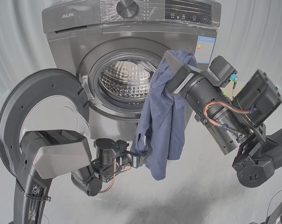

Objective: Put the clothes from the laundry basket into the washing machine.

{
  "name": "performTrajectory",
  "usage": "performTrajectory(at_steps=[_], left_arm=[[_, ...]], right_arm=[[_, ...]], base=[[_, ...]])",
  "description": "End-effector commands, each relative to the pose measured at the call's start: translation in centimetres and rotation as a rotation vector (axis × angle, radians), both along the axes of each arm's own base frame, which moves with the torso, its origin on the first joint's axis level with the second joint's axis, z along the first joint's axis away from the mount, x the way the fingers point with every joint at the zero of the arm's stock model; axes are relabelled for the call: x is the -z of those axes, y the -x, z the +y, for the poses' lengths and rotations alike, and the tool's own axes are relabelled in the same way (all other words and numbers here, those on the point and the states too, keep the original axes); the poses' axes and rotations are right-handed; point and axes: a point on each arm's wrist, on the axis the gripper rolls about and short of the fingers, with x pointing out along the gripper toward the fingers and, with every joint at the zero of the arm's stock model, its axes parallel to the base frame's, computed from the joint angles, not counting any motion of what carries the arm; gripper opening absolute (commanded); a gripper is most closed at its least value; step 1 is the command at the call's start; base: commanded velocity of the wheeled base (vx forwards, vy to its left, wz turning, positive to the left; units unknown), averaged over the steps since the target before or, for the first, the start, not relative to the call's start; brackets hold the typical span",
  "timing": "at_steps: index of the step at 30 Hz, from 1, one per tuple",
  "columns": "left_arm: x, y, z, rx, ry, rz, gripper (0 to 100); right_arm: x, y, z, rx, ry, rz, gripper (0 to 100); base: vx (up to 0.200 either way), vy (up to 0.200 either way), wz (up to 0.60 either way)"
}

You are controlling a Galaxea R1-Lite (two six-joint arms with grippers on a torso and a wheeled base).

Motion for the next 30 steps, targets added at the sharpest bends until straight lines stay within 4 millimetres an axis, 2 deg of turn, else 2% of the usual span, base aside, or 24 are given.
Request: performTrajectory(at_steps=[1, 10, 12, 16, 17, 19, 20, 22, 23, 25, 26, 30], left_arm=[[0.6, -0.7, -0.1, -0.021, 0.006, -0.018, 0], [-0.8, -0.6, 0.2, -0.027, 0.050, -0.091, 0], [-2.4, -0.1, 0.5, -0.033, 0.075, -0.134, 0], [-4.1, 1.3, 1.3, -0.033, 0.090, -0.164, 0], [-5.8, 2.5, 1.8, -0.028, 0.098, -0.176, 0], [-7.1, 3.5, 2.3, -0.025, 0.106, -0.188, 0], [-8.9, 4.9, 3.0, -0.025, 0.125, -0.202, 0], [-10.4, 6.0, 3.7, -0.025, 0.149, -0.213, 0], [-11.6, 7.2, 4.6, -0.025, 0.167, -0.222, 0], [-12.1, 8.0, 5.2, -0.026, 0.170, -0.224, 0], [-12.9, 9.3, 6.1, -0.028, 0.178, -0.226, 0], [-14.3, 11.0, 7.6, -0.018, 0.222, -0.234, 0]], right_arm=[[0.1, 0.2, 0.0, -0.003, 0.003, 0.003, 0], [0.4, -0.1, -0.2, 0.005, 0.012, 0.009, 0], [0.9, -0.5, -0.8, 0.026, 0.029, 0.023, 0], [1.9, -1.7, -2.1, 0.079, 0.058, 0.047, 0], [2.5, -2.3, -2.8, 0.103, 0.074, 0.063, 0], [2.8, -2.7, -3.3, 0.121, 0.081, 0.073, 0], [3.4, -3.3, -3.8, 0.145, 0.096, 0.090, 0], [4.1, -3.8, -4.3, 0.162, 0.110, 0.108, 0], [4.7, -3.8, -4.7, 0.172, 0.126, 0.128, 0], [5.2, -3.8, -4.9, 0.176, 0.141, 0.144, 0], [6.5, -3.4, -5.3, 0.180, 0.176, 0.183, 0], [8.4, -3.1, -6.0, 0.185, 0.223, 0.241, 0]], base=[[0.000, 0.000, 0.00], [0.000, 0.000, 0.00], [0.000, 0.000, 0.00], [0.000, 0.000, 0.00], [0.000, 0.000, 0.00], [0.000, 0.000, 0.00], [0.000, 0.000, 0.00], [0.000, 0.000, 0.00], [0.000, 0.000, 0.00], [0.000, 0.000, 0.00], [0.000, 0.000, 0.00], [0.000, 0.000, 0.00]])
